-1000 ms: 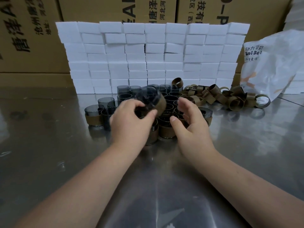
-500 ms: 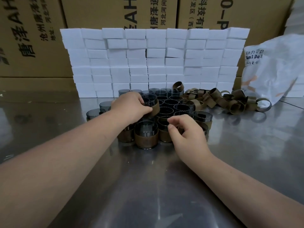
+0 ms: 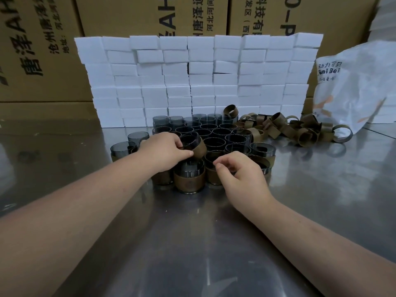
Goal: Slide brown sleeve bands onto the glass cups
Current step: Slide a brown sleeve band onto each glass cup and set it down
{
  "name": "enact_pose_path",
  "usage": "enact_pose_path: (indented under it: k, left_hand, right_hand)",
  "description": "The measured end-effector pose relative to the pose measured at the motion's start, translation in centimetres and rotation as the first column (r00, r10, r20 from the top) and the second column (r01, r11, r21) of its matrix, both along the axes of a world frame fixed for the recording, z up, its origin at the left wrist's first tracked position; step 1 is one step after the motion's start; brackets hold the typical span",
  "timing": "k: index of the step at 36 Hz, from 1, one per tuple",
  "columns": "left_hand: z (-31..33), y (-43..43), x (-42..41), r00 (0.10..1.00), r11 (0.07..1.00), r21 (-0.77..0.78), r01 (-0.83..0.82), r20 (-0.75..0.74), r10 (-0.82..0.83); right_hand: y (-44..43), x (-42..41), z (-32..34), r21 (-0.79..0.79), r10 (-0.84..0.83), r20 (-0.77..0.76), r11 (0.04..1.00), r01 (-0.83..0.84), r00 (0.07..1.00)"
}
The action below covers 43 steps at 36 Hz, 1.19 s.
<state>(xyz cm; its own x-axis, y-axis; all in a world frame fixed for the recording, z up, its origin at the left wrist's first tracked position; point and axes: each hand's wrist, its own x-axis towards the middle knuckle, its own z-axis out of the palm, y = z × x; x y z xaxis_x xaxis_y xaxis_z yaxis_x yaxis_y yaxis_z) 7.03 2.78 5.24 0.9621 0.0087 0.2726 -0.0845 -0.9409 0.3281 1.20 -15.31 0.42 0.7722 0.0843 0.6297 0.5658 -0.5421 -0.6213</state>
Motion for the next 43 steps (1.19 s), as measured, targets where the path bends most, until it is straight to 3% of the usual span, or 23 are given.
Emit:
enact_pose_path:
  k: [6, 10, 12, 16, 22, 29, 32, 35, 39, 41, 43]
  left_hand:
    - [-0.3, -0.2, -0.1, 0.996, 0.998, 0.033, 0.062, -0.062, -0.059]
    - [0.8, 0.8, 0.9, 0.996, 0.959, -0.281, 0.041, 0.087, -0.017]
    - [1.7, 1.8, 1.6, 0.992, 0.940, -0.341, -0.014, 0.115, 0.056]
    - [2.2, 3.3, 2.8, 0.995, 0.973, -0.211, -0.091, -0.061, 0.079]
    - [2.0, 3.5, 3.3, 0.939, 0.999, 0.018, -0.043, -0.342, 0.047]
    - [2.6, 2.3, 3.4, 0.944, 0.973, 0.230, 0.032, -0.326, 0.046]
    - [2.6, 1.8, 3.4, 0.971, 0.963, 0.266, 0.047, -0.237, 0.018]
    - [2.7, 1.5, 3.4, 0.999, 0.992, 0.121, 0.020, -0.048, -0.015]
    - [3.2, 1.0, 2.8, 0.955, 0.945, -0.328, 0.000, 0.281, 0.097]
    - [3.6, 0.7, 2.0, 0.903, 0.794, -0.605, 0.056, 0.370, 0.219]
    - [3.9, 0.1, 0.7, 0.883, 0.506, -0.850, 0.148, 0.344, 0.319]
  right_hand:
    - [0.0, -0.1, 0.1, -0.011, 0.006, -0.025, 1.000, -0.007, 1.000]
    - [-0.1, -0.2, 0.1, -0.009, 0.011, -0.028, 1.000, -0.011, 1.000]
    - [-0.1, -0.2, 0.1, -0.006, 0.014, -0.031, 1.000, -0.014, 0.999]
    - [0.0, -0.1, 0.1, -0.007, 0.017, -0.036, 1.000, -0.017, 0.999]
    - [-0.1, -0.1, -0.1, 0.000, 0.021, -0.041, 1.000, -0.021, 0.999]
    - [0.0, 0.0, -0.1, -0.008, 0.025, -0.046, 1.000, -0.026, 0.999]
    - [0.0, 0.0, -0.1, -0.012, 0.029, -0.047, 1.000, -0.029, 0.998]
    - [0.0, 0.1, -0.1, -0.022, 0.023, -0.050, 0.999, -0.024, 0.998]
    - [-0.1, 0.1, -0.2, -0.019, 0.035, -0.058, 0.999, -0.036, 0.998]
    - [0.0, 0.2, -0.3, 0.009, 0.043, -0.063, 0.999, -0.042, 0.997]
    - [0.0, 0.3, -0.4, 0.064, 0.060, -0.065, 0.996, -0.055, 0.996]
